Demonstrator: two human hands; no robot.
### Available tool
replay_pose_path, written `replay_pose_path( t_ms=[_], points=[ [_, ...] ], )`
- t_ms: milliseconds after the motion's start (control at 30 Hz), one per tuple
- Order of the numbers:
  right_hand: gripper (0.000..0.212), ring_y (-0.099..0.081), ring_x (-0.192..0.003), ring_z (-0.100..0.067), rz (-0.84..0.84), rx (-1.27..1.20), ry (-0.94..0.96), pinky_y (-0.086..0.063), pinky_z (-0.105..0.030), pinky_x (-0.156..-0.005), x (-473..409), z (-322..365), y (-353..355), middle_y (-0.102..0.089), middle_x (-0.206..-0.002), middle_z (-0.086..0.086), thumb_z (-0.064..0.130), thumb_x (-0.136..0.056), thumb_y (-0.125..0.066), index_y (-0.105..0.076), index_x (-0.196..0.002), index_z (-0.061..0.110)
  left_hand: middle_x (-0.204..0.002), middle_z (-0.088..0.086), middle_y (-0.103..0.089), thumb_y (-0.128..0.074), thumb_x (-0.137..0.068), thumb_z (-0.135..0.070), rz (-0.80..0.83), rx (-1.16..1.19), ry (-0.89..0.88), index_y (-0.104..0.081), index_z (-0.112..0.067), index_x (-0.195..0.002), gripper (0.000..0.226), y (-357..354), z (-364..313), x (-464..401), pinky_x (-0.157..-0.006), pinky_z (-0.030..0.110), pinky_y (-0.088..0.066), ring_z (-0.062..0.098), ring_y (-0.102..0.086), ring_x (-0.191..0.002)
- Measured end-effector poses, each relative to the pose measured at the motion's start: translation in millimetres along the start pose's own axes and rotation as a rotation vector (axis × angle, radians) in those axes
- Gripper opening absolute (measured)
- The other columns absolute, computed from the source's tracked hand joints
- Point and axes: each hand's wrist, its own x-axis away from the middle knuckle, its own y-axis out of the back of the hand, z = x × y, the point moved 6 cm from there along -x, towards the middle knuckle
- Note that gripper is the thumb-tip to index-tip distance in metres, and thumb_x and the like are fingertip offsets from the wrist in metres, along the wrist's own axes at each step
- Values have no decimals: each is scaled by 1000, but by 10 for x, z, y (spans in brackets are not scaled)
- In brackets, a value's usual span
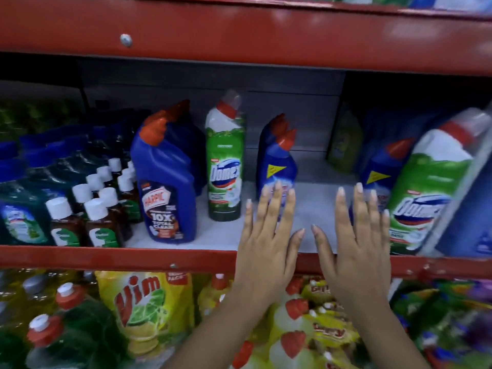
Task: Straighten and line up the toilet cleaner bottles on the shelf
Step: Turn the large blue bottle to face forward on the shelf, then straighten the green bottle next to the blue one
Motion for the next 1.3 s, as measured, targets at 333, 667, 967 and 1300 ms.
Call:
replay_pose_path(
  t_ms=[333, 667, 967, 1300],
  points=[
    [61, -27, -146, -41, -95, -9, -105, -22, -48, -120, 66, -1018, 244, -31, -156, -26, 32, -97, -51, -36, -148, 2, -163, 2, -3, -28, -103, -38, 100, 180, -64, -11, -15, -155, 59, -633, -961, -327, -124, 37, -6, 18, -3, -152],
    [34, -59, -101, 4, -43, -671, -438, -50, -14, -83, 21, -1486, 183, -62, -116, -1, 31, -97, -57, -53, -129, 22, -141, 1, -51, -42, -102, -37, 73, 690, 206, -32, -19, -147, 49, -874, -1194, -609, -95, 34, -53, 10, -52, -124],
    [23, -67, -97, 4, -68, -930, -629, -52, -10, -77, 4, -1564, 145, -70, -103, 19, 32, -89, -66, -63, -112, 33, -122, -1, -67, -63, -92, -30, 11, 891, 312, -54, -19, -131, 42, -878, -1148, -566, -82, 10, -52, 2, -62, -109],
    [29, -66, -100, -2, -83, -991, -611, -52, -15, -84, -124, -1031, 75, -71, -107, 10, 31, -88, -67, -64, -116, 22, -121, -1, -69, -65, -92, -20, -73, 918, 330, -59, -17, -131, 40, -520, -696, -478, -87, 13, -51, 0, -63, -108]
  ],
)
